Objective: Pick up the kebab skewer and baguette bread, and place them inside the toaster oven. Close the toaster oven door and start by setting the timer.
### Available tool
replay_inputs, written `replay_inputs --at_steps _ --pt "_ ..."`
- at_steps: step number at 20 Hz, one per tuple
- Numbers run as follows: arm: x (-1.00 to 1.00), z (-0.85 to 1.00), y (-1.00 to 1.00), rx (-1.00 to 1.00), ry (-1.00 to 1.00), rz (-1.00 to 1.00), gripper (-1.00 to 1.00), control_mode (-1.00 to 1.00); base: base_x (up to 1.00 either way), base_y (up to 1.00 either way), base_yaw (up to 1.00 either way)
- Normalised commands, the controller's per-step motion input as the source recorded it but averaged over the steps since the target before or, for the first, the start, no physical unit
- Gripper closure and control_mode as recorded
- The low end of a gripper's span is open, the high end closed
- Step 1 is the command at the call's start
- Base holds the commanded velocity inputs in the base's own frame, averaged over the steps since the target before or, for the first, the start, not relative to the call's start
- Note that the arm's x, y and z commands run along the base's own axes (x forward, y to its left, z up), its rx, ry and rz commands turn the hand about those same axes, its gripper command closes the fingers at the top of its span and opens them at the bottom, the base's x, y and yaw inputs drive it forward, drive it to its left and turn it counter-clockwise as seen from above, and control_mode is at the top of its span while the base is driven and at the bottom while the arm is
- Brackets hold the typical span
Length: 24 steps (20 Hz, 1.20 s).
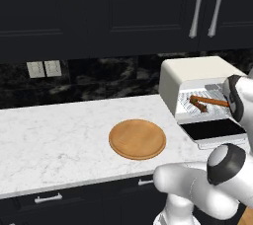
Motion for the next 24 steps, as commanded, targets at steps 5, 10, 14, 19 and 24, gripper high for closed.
replay_inputs --at_steps 5,10,14,19,24 --pt "-0.09 -0.08 0.05 0.00 0.00 -0.42 -1.00 -1.00 0.00 0.00 0.00" --pt "0.12 -0.17 0.00 0.00 0.00 -0.41 -1.00 -1.00 0.00 0.00 0.00" --pt "0.06 -0.37 0.00 0.05 0.00 -0.40 -1.00 -1.00 0.00 0.00 0.00" --pt "0.21 -0.23 -0.01 0.15 0.00 -0.28 -1.00 -1.00 0.00 0.00 0.00" --pt "-0.03 -0.24 0.05 0.17 -0.09 -0.14 -1.00 -1.00 0.00 0.00 0.00"
